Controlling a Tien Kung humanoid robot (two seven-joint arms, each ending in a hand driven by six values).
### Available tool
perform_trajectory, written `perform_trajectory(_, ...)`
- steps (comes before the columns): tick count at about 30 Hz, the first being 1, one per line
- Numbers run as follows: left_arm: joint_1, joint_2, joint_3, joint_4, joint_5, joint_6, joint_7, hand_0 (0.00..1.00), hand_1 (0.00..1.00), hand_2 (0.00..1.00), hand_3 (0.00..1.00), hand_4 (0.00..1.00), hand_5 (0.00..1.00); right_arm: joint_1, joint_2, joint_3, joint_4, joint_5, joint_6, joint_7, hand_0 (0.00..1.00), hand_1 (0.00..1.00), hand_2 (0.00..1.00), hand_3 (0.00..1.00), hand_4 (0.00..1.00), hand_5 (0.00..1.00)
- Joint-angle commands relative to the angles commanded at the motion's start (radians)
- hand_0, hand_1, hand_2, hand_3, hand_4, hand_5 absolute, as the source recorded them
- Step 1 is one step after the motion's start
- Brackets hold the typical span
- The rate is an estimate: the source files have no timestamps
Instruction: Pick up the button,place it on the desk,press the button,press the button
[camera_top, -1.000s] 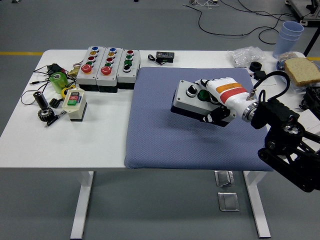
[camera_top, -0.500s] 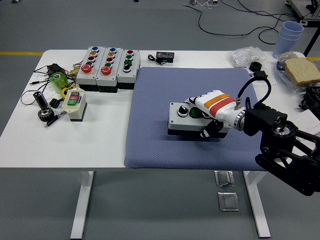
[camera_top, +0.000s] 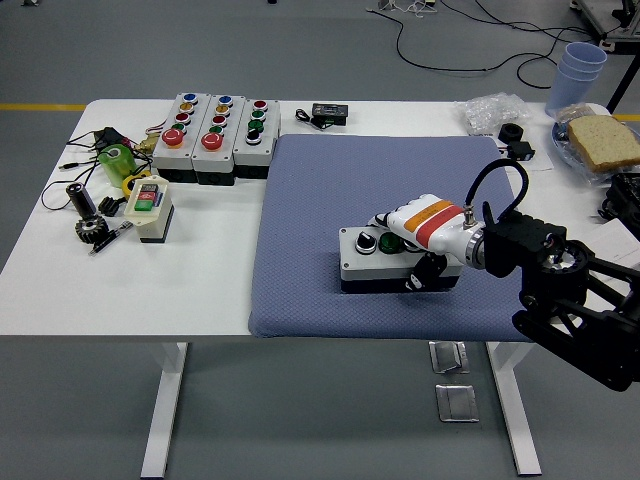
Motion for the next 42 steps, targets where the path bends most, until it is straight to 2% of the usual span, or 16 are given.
perform_trajectory(3, 0.001, 0.000, 0.001, 0.000, 0.001, 0.000, 0.000, 0.645, 0.607, 0.602, 0.564, 0.311, 0.860, -0.005, 0.004, 0.005, -0.008, 0.002, 0.011, -0.010, 0.203, 0.097, 0.332, 0.443, 0.602, 0.036)
perform_trajectory(4, 0.001, 0.000, 0.002, 0.000, 0.000, 0.000, 0.000, 0.645, 0.608, 0.602, 0.564, 0.311, 0.861, -0.008, 0.005, 0.007, -0.009, 0.004, 0.019, -0.015, 0.258, 0.140, 0.362, 0.444, 0.624, 0.039)
perform_trajectory(9, 0.001, 0.000, 0.006, 0.000, -0.007, 0.001, -0.001, 0.645, 0.608, 0.602, 0.564, 0.311, 0.861, -0.015, 0.006, 0.014, -0.005, 0.004, 0.037, -0.032, 0.258, 0.140, 0.362, 0.444, 0.624, 0.039)
perform_trajectory(10, 0.000, 0.000, 0.006, 0.000, -0.007, 0.001, -0.001, 0.645, 0.608, 0.605, 0.566, 0.311, 0.862, -0.015, 0.006, 0.014, -0.004, 0.005, 0.039, -0.034, 0.320, 0.167, 0.386, 0.475, 0.719, 0.122)
perform_trajectory(15, -0.003, 0.001, 0.008, 0.000, -0.012, 0.001, -0.002, 0.645, 0.608, 0.605, 0.566, 0.311, 0.862, -0.015, 0.002, 0.021, 0.003, -0.028, 0.064, -0.044, 0.320, 0.167, 0.386, 0.475, 0.719, 0.122)
perform_trajectory(16, -0.004, 0.001, 0.007, 0.000, -0.012, 0.001, -0.002, 0.645, 0.608, 0.602, 0.566, 0.311, 0.862, -0.014, 0.001, 0.022, 0.003, -0.034, 0.065, -0.042, 0.499, 0.347, 0.491, 0.536, 0.840, 0.177)
perform_trajectory(21, -0.008, 0.001, 0.007, 0.000, -0.014, 0.001, -0.002, 0.645, 0.608, 0.602, 0.566, 0.311, 0.862, -0.014, 0.000, 0.029, 0.003, -0.062, 0.063, -0.030, 0.499, 0.347, 0.491, 0.536, 0.840, 0.177)
perform_trajectory(22, -0.008, 0.001, 0.007, 0.000, -0.016, 0.001, -0.003, 0.645, 0.608, 0.603, 0.566, 0.310, 0.862, -0.015, -0.001, 0.030, 0.003, -0.065, 0.063, -0.030, 0.681, 0.499, 0.603, 0.583, 0.858, 0.155)
perform_trajectory(27, -0.009, 0.001, 0.009, 0.000, -0.018, 0.001, -0.003, 0.645, 0.608, 0.603, 0.566, 0.310, 0.862, -0.018, 0.000, 0.037, 0.010, -0.064, 0.098, -0.048, 0.681, 0.499, 0.603, 0.583, 0.858, 0.155)
perform_trajectory(28, -0.009, 0.001, 0.009, 0.000, -0.017, 0.001, -0.003, 0.645, 0.608, 0.604, 0.565, 0.311, 0.863, -0.018, 0.000, 0.038, 0.011, -0.063, 0.105, -0.050, 0.858, 0.698, 0.761, 0.803, 0.901, 0.169)
perform_trajectory(33, -0.009, 0.000, 0.008, 0.000, -0.014, 0.001, -0.003, 0.645, 0.608, 0.604, 0.565, 0.311, 0.863, -0.024, 0.005, 0.048, 0.015, -0.056, 0.130, -0.065, 0.858, 0.698, 0.761, 0.803, 0.901, 0.169)
perform_trajectory(34, -0.009, 0.000, 0.007, 0.000, -0.013, 0.001, -0.003, 0.645, 0.609, 0.602, 0.566, 0.310, 0.862, -0.025, 0.005, 0.050, 0.017, -0.055, 0.134, -0.068, 0.910, 0.796, 0.876, 0.927, 0.919, 0.182)
perform_trajectory(39, -0.009, 0.001, 0.007, 0.000, -0.014, 0.001, -0.003, 0.645, 0.609, 0.602, 0.566, 0.310, 0.862, -0.029, 0.002, 0.059, 0.027, -0.036, 0.165, -0.095, 0.910, 0.796, 0.876, 0.927, 0.919, 0.182)
perform_trajectory(40, -0.009, 0.001, 0.008, 0.000, -0.014, 0.001, -0.004, 0.645, 0.608, 0.602, 0.567, 0.310, 0.861, -0.031, 0.002, 0.060, 0.029, -0.034, 0.165, -0.096, 0.921, 0.820, 0.965, 0.998, 0.941, 0.211)
perform_trajectory(42, -0.009, 0.001, 0.008, 0.000, -0.017, 0.002, -0.003, 0.645, 0.608, 0.602, 0.567, 0.310, 0.861, -0.034, 0.003, 0.063, 0.032, -0.028, 0.159, -0.099, 0.921, 0.820, 0.965, 0.998, 0.941, 0.211)
